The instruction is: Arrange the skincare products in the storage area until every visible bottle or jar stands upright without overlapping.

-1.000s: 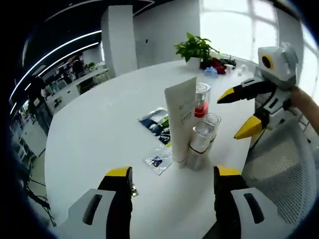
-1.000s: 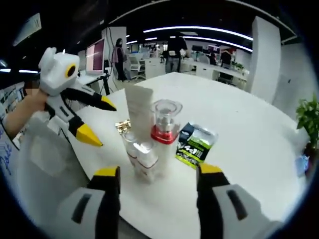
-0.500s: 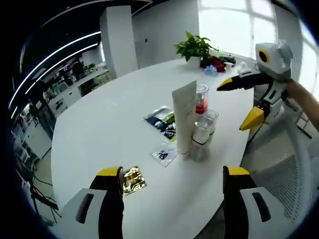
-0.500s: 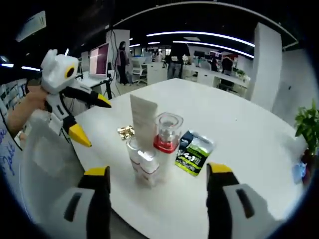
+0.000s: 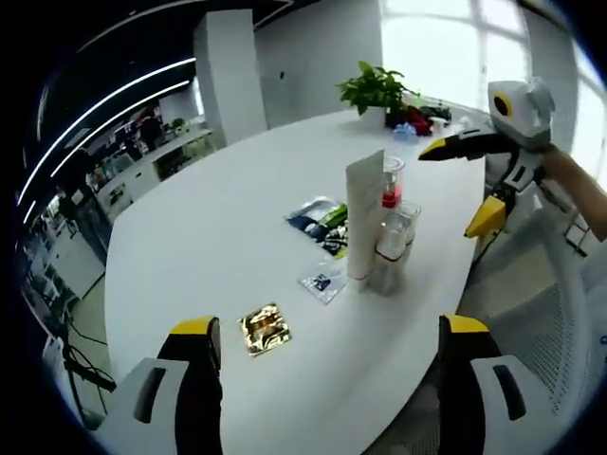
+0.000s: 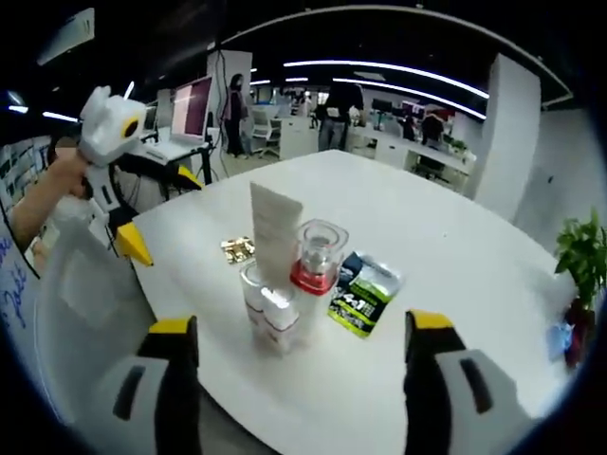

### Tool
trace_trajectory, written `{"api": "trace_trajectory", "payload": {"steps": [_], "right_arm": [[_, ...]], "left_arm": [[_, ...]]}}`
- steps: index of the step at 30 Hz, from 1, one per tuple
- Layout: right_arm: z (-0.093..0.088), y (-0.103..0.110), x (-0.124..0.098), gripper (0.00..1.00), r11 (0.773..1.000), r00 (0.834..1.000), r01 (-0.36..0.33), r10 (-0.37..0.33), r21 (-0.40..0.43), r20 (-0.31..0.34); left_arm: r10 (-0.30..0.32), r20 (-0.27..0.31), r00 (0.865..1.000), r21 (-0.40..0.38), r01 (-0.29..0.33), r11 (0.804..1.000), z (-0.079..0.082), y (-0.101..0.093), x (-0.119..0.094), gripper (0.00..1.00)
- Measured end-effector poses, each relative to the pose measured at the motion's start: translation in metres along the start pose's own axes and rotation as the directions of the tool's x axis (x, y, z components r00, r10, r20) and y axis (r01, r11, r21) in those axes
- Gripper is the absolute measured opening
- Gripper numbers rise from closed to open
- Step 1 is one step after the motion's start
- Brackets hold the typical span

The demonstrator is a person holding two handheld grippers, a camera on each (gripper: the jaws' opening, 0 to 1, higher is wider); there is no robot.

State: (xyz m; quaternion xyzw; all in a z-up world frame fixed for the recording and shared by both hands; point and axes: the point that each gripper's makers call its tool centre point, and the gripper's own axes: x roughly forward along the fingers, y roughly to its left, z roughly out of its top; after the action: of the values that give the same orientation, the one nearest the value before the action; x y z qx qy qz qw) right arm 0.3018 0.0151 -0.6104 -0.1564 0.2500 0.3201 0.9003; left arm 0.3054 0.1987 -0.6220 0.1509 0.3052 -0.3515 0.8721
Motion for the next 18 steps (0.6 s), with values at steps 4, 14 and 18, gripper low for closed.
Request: {"api": "trace_trajectory", "payload": {"steps": [4, 14, 18], "right_arm": [[0.0, -0.003, -0.001, 0.97, 1.0, 1.0, 0.013, -0.013, -0.004, -0.008], [0.003, -0.003, -0.004, 0.99, 1.0, 1.0, -0.001, 0.001, -0.01, -0.001], [0.001, -0.005, -0.002, 1.0, 1.0, 1.0, -0.007, 0.007, 0.003, -0.002]], "left_arm": [[0.012, 0.0, 1.0, 0.003, -0.012, 1.0, -0.003, 0.004, -0.004, 0.97], [0.019, -0.011, 1.0, -0.001, -0.019, 1.0, -0.009, 0.007, -0.008, 0.97], [0.02, -0.02, 1.0, 0.008, -0.02, 1.0, -0.011, 0.008, -0.006, 0.97]]}}
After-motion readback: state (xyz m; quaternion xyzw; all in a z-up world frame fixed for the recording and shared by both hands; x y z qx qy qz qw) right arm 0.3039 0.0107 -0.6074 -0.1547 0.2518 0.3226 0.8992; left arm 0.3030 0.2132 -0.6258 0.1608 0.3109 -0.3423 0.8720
